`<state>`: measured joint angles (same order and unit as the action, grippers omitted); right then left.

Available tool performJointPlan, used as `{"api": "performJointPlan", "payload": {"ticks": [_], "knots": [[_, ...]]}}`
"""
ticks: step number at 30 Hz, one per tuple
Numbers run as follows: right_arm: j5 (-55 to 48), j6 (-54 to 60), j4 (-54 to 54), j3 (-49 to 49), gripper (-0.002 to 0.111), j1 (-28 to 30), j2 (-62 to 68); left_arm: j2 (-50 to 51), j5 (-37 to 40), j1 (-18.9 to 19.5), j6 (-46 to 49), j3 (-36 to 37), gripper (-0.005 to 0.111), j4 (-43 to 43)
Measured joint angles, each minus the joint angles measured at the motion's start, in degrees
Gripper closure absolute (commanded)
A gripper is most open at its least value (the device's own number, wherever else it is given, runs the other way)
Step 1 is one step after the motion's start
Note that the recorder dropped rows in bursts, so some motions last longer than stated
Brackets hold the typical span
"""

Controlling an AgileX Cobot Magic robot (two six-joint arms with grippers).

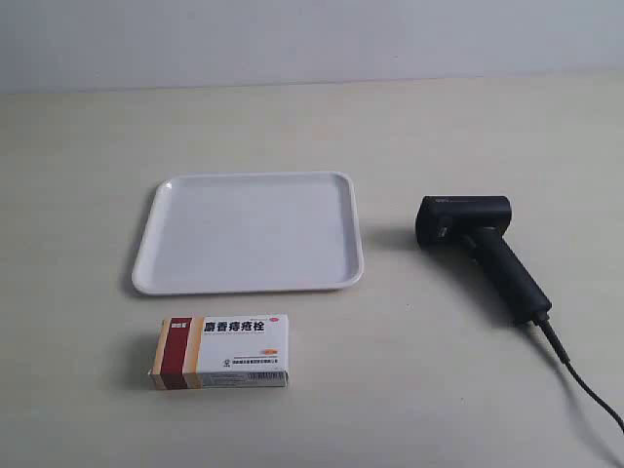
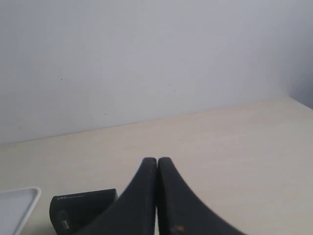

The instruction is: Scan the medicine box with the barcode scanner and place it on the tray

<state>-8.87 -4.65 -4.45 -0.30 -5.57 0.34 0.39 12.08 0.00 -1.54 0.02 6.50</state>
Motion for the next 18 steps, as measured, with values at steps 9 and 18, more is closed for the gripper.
{"api": "performJointPlan", "payload": {"ticks": [9,18], "knots": [[0.0,0.0,0.0,0.0,0.108,0.0,0.0,0.0,0.0,0.0,0.0,0.0,0.105,0.0],[0.0,0.0,0.0,0.0,0.108,0.0,0.0,0.0,-9.47,0.0,-9.3,0.12,0.105,-4.86]]}}
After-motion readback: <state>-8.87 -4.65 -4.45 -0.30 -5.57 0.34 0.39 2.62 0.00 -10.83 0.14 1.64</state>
